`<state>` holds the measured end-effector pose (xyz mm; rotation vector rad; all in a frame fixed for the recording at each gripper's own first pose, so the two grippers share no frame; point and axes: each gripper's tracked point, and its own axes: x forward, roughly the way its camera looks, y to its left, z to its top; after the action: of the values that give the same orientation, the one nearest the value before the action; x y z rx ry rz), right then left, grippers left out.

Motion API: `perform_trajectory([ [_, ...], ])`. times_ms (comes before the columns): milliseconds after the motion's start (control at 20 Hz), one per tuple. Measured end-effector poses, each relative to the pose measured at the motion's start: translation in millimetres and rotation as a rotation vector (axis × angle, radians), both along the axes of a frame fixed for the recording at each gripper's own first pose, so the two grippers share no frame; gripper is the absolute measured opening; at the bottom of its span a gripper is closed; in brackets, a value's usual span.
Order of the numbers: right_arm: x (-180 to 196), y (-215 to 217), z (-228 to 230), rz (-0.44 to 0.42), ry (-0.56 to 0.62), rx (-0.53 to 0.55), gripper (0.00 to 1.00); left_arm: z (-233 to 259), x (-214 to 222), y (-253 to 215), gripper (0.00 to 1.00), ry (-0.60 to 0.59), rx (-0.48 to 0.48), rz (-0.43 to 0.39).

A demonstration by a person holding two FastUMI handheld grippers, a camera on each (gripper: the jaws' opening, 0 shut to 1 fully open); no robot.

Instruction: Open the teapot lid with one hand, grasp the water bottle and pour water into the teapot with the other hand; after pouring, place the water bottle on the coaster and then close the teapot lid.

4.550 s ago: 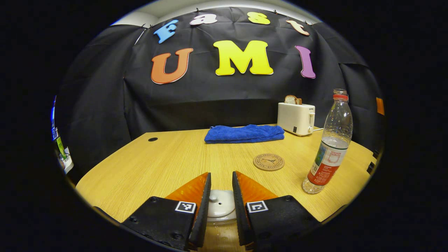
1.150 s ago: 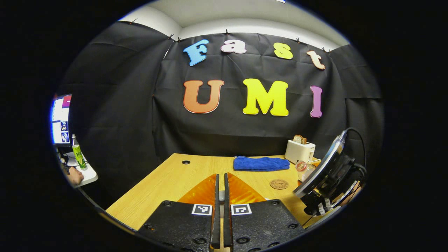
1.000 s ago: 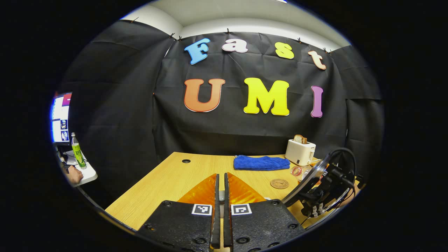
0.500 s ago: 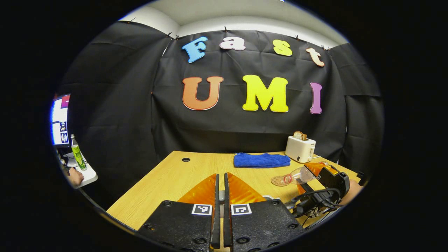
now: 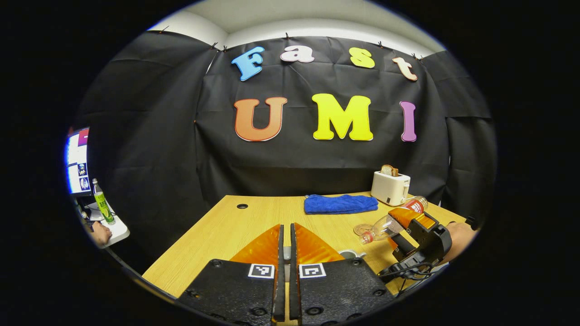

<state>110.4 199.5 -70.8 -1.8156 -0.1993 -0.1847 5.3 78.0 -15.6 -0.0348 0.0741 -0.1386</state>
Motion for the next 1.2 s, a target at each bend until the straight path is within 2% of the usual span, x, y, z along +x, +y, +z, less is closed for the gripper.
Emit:
perform_trajectory([
  [250, 0, 5, -2, 0.012, -0.009, -0.100, 0.77, 2, -1, -4, 0.06, -0.007, 0.009, -0.012],
  [300, 0, 7, 0, 0.017, -0.012, -0.111, 0.75, 1, -2, -5, 0.06, -0.007, 0.011, -0.015],
  [1200, -3, 19, 14, 0.043, -0.073, -0.264, 0.75, 0, -1, -5, 0.06, -0.007, 0.029, -0.014],
])
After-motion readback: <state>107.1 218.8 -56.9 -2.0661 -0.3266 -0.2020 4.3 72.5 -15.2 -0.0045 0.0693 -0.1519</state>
